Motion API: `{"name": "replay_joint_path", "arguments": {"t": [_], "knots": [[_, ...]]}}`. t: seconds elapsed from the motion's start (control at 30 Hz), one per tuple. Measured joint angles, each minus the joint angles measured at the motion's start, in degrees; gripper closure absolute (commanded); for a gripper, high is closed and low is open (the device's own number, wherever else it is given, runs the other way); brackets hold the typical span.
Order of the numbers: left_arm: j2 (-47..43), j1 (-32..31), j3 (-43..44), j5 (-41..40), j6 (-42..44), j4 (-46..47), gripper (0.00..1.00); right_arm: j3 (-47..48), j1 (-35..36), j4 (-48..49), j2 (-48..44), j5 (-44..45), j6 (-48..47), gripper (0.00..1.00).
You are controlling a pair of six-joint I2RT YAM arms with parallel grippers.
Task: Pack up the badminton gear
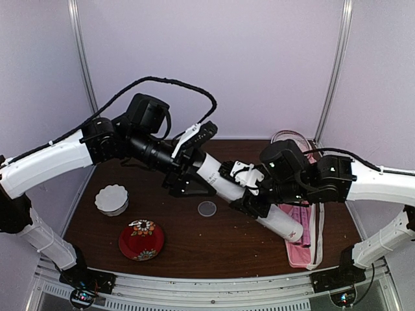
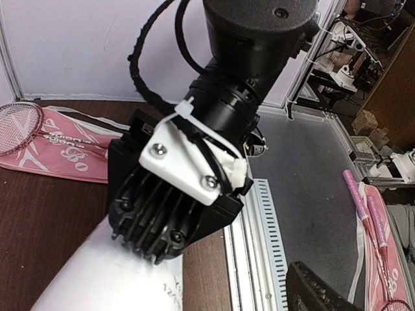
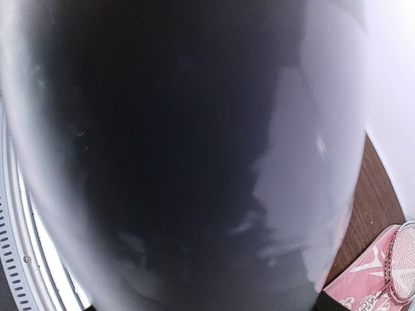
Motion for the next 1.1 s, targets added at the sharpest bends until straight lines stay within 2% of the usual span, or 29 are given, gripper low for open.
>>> {"name": "replay_joint_path", "arguments": {"t": [0.4,0.63,0.73,0.9,1.1], "knots": [[-9.57,10.38,0.02,-6.67,-0.92,-2.45,0.23,-3.98,0.11,7.93,-3.58,0.87,1.27,0.44],[-10.49,21.4,-1.07,-16.59,-7.45,-1.62,0.25,-5.57,0.13,8.61,-5.53,1.42,2.32,0.43],[-8.2,23.96,-1.27,-24.59,-9.42,-1.73,0.27,-6.19,0.13,8.68,-7.3,1.79,2.56,0.43],[-0.42,24.33,-1.25,-37.48,-10.14,-1.9,0.3,-6.91,0.13,8.68,-10.62,2.56,3.23,0.43],[12.0,24.09,-1.22,-47.82,-9.57,-2.05,0.33,-8.76,0.13,8.68,-12.87,3.39,4.26,0.43]]}}
